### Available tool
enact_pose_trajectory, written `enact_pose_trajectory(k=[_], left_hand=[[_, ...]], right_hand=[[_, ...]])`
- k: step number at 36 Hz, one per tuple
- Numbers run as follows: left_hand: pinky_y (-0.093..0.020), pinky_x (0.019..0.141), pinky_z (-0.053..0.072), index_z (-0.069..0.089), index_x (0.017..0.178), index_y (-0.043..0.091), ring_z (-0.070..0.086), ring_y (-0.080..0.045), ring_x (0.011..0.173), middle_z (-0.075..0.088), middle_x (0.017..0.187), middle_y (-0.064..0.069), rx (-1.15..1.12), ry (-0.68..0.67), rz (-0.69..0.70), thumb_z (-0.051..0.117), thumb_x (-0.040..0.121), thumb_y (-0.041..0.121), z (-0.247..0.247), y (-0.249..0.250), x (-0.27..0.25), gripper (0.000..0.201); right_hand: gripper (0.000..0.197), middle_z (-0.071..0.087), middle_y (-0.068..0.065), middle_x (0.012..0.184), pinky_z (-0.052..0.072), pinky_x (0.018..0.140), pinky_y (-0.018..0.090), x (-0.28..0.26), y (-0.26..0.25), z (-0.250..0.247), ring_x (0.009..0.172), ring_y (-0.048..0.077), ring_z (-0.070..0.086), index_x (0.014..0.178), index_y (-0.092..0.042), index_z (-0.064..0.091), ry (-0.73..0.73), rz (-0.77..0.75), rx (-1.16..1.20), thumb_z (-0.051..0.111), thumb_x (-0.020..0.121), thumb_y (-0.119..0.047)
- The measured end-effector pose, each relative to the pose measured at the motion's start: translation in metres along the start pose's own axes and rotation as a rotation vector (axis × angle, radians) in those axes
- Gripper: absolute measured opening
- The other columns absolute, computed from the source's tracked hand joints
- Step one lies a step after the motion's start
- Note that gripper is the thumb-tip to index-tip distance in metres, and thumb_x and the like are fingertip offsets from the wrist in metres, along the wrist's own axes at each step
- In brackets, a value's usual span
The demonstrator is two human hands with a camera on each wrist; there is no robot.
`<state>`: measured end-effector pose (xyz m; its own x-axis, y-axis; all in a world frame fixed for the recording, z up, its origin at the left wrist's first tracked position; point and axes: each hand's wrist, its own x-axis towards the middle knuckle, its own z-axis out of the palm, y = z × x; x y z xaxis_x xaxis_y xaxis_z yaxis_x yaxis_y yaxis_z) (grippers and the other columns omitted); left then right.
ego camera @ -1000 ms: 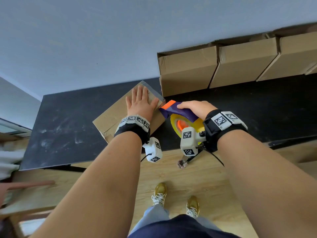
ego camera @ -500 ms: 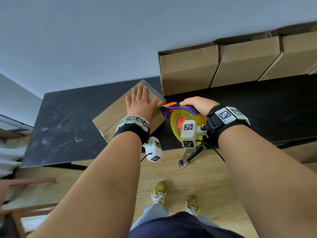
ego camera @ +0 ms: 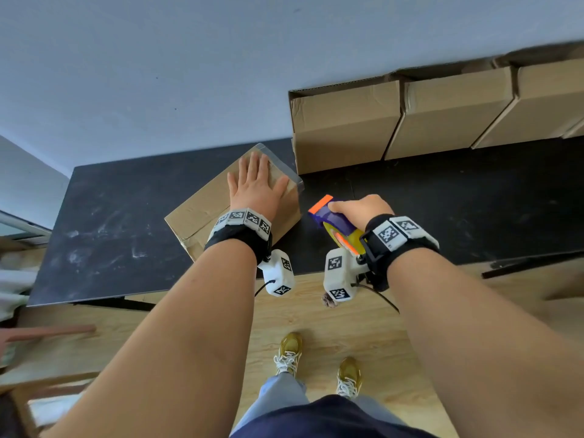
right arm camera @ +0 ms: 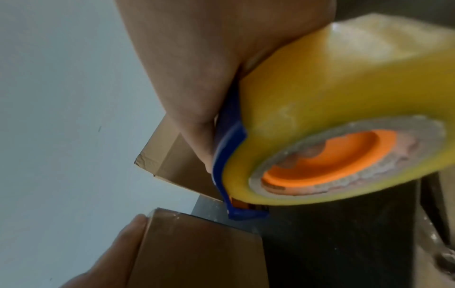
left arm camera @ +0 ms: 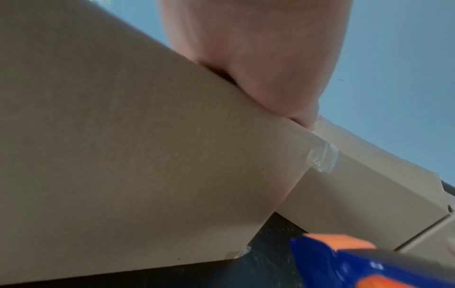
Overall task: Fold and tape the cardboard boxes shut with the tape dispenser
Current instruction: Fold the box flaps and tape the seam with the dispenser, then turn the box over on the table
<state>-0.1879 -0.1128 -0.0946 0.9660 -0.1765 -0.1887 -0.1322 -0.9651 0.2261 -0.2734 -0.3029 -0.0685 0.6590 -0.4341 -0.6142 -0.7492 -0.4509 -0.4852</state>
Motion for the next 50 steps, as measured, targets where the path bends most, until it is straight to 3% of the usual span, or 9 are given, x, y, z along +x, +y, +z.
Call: enact_pose_trajectory(k=[11,17,22,27,33,36,41,46,50], left_hand=[[-0.049,0.118,-0.007,-0.001,0.154,0.02,-0.015,-0.018,0.147,-0.007,0.162,0.002,0.054,0.069,0.006,0.019,0.082,0.08,0.005,0.002,-0.004,0.096],[-0.049,0.118,-0.008,0.0,0.154,0.018,-0.015,-0.018,0.147,-0.006,0.162,0.002,0.081,0.099,0.025,0.029,0.081,0.078,0.009,0.001,-0.004,0.099],[-0.05,0.118,-0.007,-0.002,0.154,0.018,-0.014,-0.02,0.147,-0.007,0.161,0.001,0.087,0.107,0.035,0.039,0.082,0.072,0.009,0.002,-0.004,0.098],[-0.051,0.118,-0.007,-0.001,0.154,0.019,-0.015,-0.021,0.147,-0.008,0.162,0.001,0.063,0.105,0.035,0.041,0.083,0.07,0.009,0.001,-0.003,0.098],[-0.048,0.119,-0.006,0.0,0.154,0.016,-0.007,-0.02,0.148,-0.001,0.161,-0.002,-0.022,0.181,0.025,0.05,0.079,0.07,0.011,0.001,-0.006,0.105],[-0.046,0.12,0.005,0.025,0.145,0.009,0.014,-0.028,0.144,0.022,0.153,-0.009,-0.02,0.262,0.004,0.057,0.073,0.069,0.011,0.003,-0.01,0.1],[-0.042,0.112,0.025,0.046,0.124,0.012,0.036,-0.03,0.122,0.041,0.13,-0.006,-0.026,0.321,0.05,0.059,0.069,0.066,0.008,0.002,-0.014,0.078],[-0.042,0.116,0.021,0.044,0.132,0.015,0.032,-0.026,0.133,0.039,0.14,-0.005,-0.025,0.284,0.103,0.06,0.074,0.061,0.003,-0.006,-0.023,0.076],[-0.041,0.12,0.01,0.039,0.14,0.018,0.022,-0.023,0.142,0.033,0.15,-0.002,0.02,0.234,0.134,0.058,0.076,0.058,-0.006,-0.012,-0.035,0.078]], right_hand=[[0.028,0.054,0.006,0.08,0.033,0.054,0.028,0.019,-0.018,-0.001,0.068,0.018,0.051,0.092,-0.011,0.055,-0.003,-0.051,0.098,0.06,0.08,-0.036],[0.034,0.055,0.006,0.079,0.044,0.065,0.031,0.037,-0.011,0.018,0.074,0.024,0.056,0.104,-0.007,0.057,-0.008,-0.099,-0.185,0.061,0.085,-0.036],[0.062,0.061,0.003,0.071,0.047,0.056,0.03,0.053,0.002,0.04,0.064,0.022,0.061,0.136,-0.034,0.034,0.029,-0.206,-0.352,0.063,0.082,-0.037],[0.065,0.055,0.002,0.069,0.047,0.058,0.033,0.057,0.0,0.053,0.062,0.02,0.057,0.132,-0.022,0.041,0.047,-0.194,-0.448,0.074,0.079,-0.041],[0.092,0.056,0.012,0.124,0.049,0.096,0.044,0.061,-0.002,0.062,0.111,0.034,0.058,0.149,-0.018,0.024,-0.089,-0.073,-0.438,0.078,0.078,-0.04],[0.102,0.048,0.014,0.137,0.046,0.1,0.046,0.06,-0.003,0.066,0.121,0.037,0.053,0.153,-0.019,0.014,-0.13,-0.036,-0.441,0.08,0.077,-0.035],[0.094,0.048,0.009,0.139,0.045,0.097,0.041,0.051,-0.001,0.059,0.122,0.033,0.052,0.152,-0.027,0.017,-0.17,-0.085,-0.307,0.078,0.08,-0.027],[0.026,0.062,0.017,0.117,0.047,0.078,0.036,0.034,-0.007,0.035,0.098,0.034,0.06,0.119,-0.007,0.053,0.042,-0.116,-0.295,0.05,0.094,-0.012],[0.027,0.064,0.018,0.109,0.038,0.072,0.033,0.03,-0.027,0.022,0.095,0.035,0.059,0.112,0.0,0.06,0.093,-0.159,-0.254,0.045,0.097,-0.016]])
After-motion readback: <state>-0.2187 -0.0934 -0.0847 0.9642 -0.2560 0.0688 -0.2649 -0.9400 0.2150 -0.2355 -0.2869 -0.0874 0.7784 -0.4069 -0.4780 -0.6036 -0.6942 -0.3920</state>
